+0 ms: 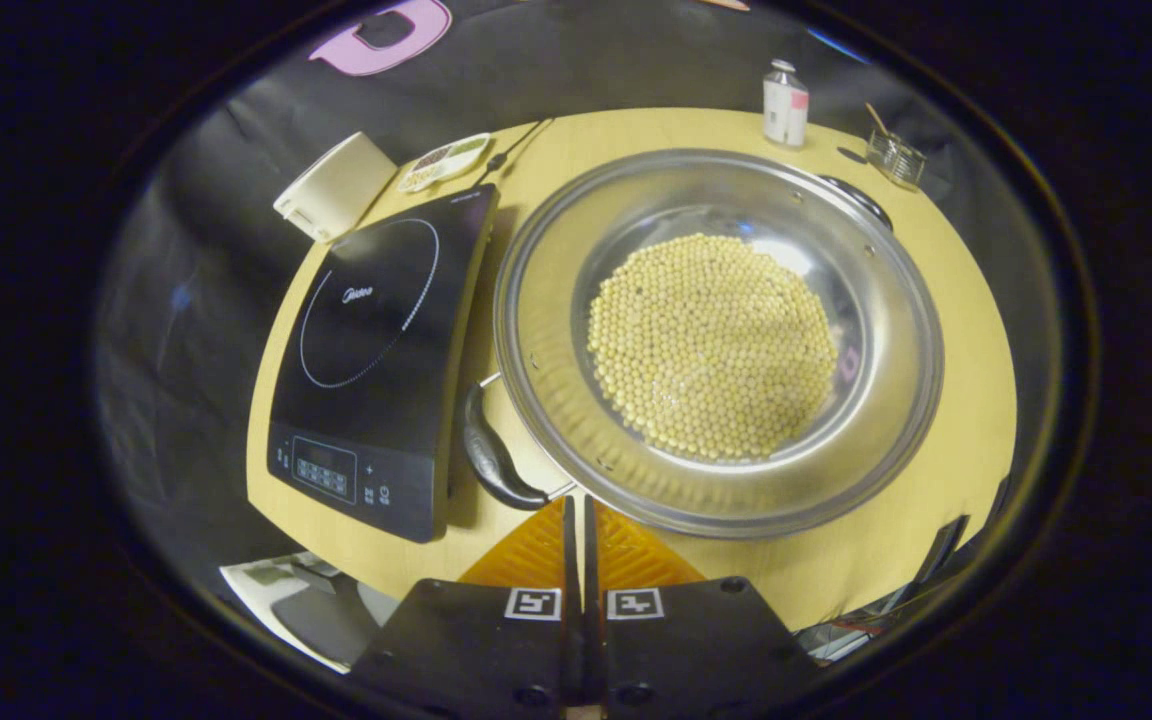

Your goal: First push the handle of the pot to place it horizontally, then grasp the pot with both hands and set it on the induction cooktop.

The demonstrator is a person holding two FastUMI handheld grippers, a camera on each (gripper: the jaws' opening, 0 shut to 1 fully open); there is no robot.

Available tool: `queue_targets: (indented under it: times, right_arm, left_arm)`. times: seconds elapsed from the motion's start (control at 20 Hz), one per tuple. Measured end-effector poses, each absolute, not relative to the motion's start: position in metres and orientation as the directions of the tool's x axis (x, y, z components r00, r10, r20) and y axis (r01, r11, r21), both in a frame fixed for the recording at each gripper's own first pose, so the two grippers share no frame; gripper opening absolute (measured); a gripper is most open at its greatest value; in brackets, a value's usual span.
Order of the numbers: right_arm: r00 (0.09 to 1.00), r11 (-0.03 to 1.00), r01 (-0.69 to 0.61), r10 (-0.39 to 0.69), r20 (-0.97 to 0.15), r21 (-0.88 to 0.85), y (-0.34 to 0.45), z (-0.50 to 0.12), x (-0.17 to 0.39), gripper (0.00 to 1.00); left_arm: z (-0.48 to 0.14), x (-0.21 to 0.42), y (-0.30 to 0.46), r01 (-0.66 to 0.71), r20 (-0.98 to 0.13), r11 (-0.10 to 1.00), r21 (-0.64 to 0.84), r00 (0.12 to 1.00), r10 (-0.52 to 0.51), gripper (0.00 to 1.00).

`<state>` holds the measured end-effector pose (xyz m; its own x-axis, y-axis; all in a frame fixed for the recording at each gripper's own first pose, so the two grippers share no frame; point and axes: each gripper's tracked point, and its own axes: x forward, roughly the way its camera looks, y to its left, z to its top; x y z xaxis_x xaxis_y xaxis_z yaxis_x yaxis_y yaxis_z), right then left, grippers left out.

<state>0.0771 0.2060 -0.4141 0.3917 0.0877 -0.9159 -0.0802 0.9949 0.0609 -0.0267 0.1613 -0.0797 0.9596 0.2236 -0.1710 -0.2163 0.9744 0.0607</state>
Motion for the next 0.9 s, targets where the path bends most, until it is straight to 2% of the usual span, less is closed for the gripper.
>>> queue_targets:
  times: [0.1,0.15,0.2,0.4,0.45,0.55,0.6,0.65,0.7,0.75,0.8,0.9]
  right_arm:
    - [0.397,0.995,-0.080,0.085,-0.914,0.058,0.212,-0.415,0.081,0.02]
    - [0.400,0.995,-0.076,0.086,-0.912,0.060,0.214,-0.415,0.083,0.02]
    - [0.403,0.995,-0.070,0.088,-0.911,0.066,0.217,-0.415,0.084,0.02]
    - [0.419,0.995,-0.037,0.095,-0.903,0.088,0.226,-0.415,0.093,0.02]
    - [0.423,0.995,-0.026,0.096,-0.901,0.094,0.228,-0.416,0.095,0.02]
    - [0.431,0.994,-0.002,0.101,-0.897,0.110,0.234,-0.416,0.102,0.00]
    - [0.437,0.993,0.007,0.100,-0.894,0.115,0.236,-0.416,0.104,0.00]
    - [0.440,0.993,0.014,0.099,-0.893,0.117,0.238,-0.416,0.107,0.02]
    - [0.443,0.993,0.017,0.097,-0.891,0.117,0.240,-0.417,0.110,0.00]
    - [0.443,0.993,0.020,0.095,-0.892,0.115,0.241,-0.419,0.112,0.00]
    - [0.441,0.993,0.024,0.092,-0.893,0.114,0.244,-0.421,0.113,0.00]
    - [0.445,0.992,0.035,0.091,-0.891,0.118,0.248,-0.421,0.119,0.02]
  left_arm:
    - [-0.080,-0.028,0.162,-0.219,-0.173,0.974,0.059,0.959,0.226,0.93]
    - [-0.080,-0.030,0.163,-0.220,-0.171,0.974,0.060,0.959,0.227,0.96]
    - [-0.080,-0.031,0.164,-0.220,-0.170,0.974,0.060,0.959,0.227,0.93]
    - [-0.083,-0.037,0.163,-0.215,-0.174,0.975,0.055,0.960,0.221,0.93]
    - [-0.084,-0.038,0.164,-0.217,-0.177,0.975,0.053,0.959,0.223,0.96]
    - [-0.086,-0.040,0.164,-0.220,-0.179,0.974,0.049,0.958,0.225,0.96]
    - [-0.086,-0.041,0.164,-0.220,-0.182,0.974,0.046,0.957,0.225,0.93]
    - [-0.088,-0.042,0.164,-0.220,-0.186,0.974,0.046,0.956,0.225,0.93]
    - [-0.089,-0.044,0.164,-0.221,-0.190,0.974,0.048,0.955,0.227,0.96]
    - [-0.090,-0.045,0.165,-0.223,-0.192,0.973,0.052,0.954,0.229,0.93]
    - [-0.091,-0.046,0.165,-0.225,-0.196,0.973,0.057,0.953,0.232,0.96]
    - [-0.093,-0.048,0.165,-0.226,-0.202,0.972,0.061,0.951,0.234,0.96]
